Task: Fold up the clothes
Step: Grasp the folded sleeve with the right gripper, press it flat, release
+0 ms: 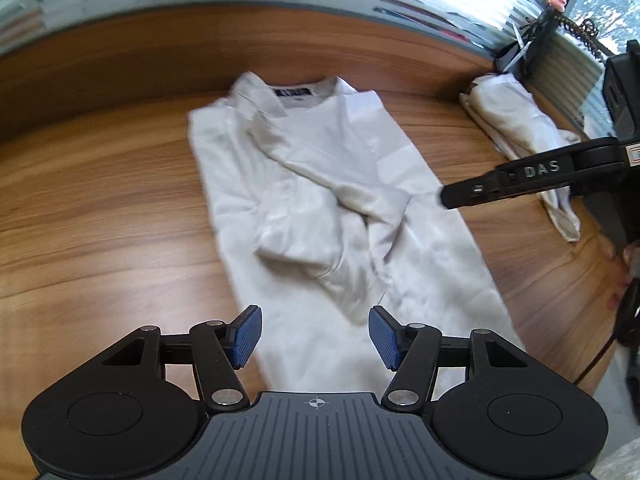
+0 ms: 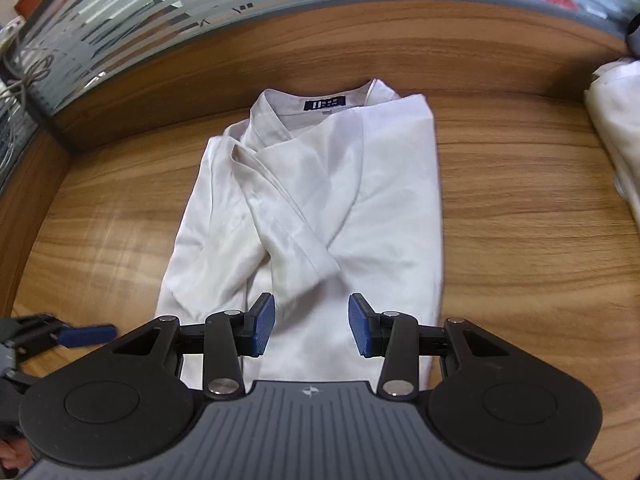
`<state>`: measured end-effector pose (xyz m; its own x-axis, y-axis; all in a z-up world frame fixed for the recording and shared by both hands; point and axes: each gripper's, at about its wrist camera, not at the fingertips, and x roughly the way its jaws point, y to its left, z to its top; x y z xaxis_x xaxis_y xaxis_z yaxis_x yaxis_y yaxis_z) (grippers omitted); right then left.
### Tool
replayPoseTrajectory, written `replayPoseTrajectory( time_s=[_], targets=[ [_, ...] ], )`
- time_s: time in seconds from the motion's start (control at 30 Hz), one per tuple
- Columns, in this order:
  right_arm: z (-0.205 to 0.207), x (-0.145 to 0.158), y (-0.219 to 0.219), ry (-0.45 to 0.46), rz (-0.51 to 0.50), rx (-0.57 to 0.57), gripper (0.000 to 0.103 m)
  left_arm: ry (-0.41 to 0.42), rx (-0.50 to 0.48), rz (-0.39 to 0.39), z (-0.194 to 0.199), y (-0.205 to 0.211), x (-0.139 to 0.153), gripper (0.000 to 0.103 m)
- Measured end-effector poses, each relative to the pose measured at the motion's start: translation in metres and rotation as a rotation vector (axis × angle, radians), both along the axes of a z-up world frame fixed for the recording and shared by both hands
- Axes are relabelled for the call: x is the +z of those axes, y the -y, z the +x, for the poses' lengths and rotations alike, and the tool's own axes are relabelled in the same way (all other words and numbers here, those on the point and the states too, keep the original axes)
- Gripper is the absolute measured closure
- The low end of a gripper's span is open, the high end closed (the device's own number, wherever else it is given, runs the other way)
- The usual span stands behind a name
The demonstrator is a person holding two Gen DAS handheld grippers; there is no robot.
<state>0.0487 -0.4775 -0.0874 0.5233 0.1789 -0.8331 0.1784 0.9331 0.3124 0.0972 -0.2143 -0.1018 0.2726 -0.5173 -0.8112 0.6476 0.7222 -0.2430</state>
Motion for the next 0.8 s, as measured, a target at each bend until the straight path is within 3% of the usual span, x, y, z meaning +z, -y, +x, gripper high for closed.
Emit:
replayPoseTrajectory(
  time_s=[0.2, 0.43, 0.47, 0.5, 0.53, 0.8],
  targets=[
    [0.031, -0.031, 0.010, -0.063, 0.100, -0.052, 0.057, -0.081, 0.013, -0.006, 0.029, 0.021, -0.024, 0.041],
    [0.039, -0.061, 0.022, -0.088, 0.292, -0.172, 0.060, -0.120, 0.021, -0.050, 0.050, 0.028, -0.032, 0.039],
    [0.040, -0.063, 0.022, -0.083, 0.306, -0.177, 0.071, -0.117, 0.022, -0.054, 0.051, 0.030, -0.032, 0.039],
    [0.040, -0.064, 0.022, -0.078, 0.317, -0.180, 0.091, -0.114, 0.023, -0.059, 0.052, 0.032, -0.032, 0.039],
    [0.039, -0.062, 0.021, -0.070, 0.317, -0.175, 0.096, -0.111, 0.024, -0.063, 0.052, 0.033, -0.032, 0.039],
    [0.030, -0.027, 0.015, 0.029, 0.298, -0.124, 0.099, -0.017, -0.105, -0.135, 0.044, 0.060, -0.015, 0.039]
  ],
)
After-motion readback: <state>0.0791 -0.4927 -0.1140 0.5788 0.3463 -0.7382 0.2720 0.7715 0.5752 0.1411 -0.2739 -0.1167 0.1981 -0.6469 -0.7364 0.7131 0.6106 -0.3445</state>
